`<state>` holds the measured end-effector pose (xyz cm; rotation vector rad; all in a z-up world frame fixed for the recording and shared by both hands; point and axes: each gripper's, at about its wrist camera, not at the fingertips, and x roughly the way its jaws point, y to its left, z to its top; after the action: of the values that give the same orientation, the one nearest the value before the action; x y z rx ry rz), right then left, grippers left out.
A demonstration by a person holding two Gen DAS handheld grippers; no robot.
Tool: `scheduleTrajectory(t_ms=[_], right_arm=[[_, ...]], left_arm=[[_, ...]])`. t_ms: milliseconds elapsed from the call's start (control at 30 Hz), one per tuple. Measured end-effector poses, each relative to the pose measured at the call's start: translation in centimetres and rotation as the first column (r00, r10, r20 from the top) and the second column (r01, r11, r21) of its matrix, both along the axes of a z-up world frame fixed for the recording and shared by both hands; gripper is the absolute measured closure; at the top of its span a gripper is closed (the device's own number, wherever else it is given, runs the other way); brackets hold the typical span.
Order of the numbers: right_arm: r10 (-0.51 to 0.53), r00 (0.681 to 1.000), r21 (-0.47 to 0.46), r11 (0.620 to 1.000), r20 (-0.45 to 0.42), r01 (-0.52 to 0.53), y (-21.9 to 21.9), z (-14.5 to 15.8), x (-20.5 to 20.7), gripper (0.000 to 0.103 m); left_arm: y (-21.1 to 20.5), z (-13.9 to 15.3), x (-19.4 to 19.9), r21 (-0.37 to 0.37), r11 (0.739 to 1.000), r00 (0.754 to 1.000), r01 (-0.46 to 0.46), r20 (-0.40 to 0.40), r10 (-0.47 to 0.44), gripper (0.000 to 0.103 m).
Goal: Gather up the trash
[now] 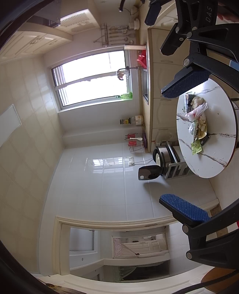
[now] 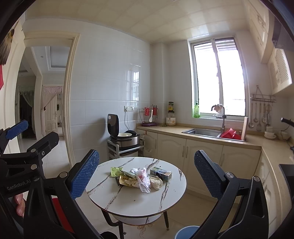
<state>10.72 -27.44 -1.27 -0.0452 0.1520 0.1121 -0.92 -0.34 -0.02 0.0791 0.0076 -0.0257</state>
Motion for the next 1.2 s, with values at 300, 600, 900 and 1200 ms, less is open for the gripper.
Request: scheduleTrajectory(t_ms=[300,600,900,1200], right_arm=[[0.0,1.0,0.0,1.0,0.0,0.0,0.0,-0.1,0.0,0.0],[-0.003,1.0,0.005,1.0,-0.014,0.003,-0.1,-0.5,0.7,0.0],[-0.017,1.0,-0.021,1.0,-0.023,0.017,-0.2,-2.0,3.1,0.0],[-0.057,0.976,0.016,0.998,-0.211,0.062,-3.1,-8.5,9.9,0.0]], left_arm=[[0.0,-0.3,0.2,0.002,1.0,1.0,0.002,-0.003,-0.002,0.001],[-0.3,-0.3,1.0,0.012,1.0,1.0,0.005,-0.009,-0.005,0.001],[-0.8,-1.4,4.9,0.019,1.0,0.999,0.023,-0.044,-0.023,0.001],[1.0,-5.2,15.0,0.037,0.999,0.964,-0.011,-0.264,0.021,0.001]])
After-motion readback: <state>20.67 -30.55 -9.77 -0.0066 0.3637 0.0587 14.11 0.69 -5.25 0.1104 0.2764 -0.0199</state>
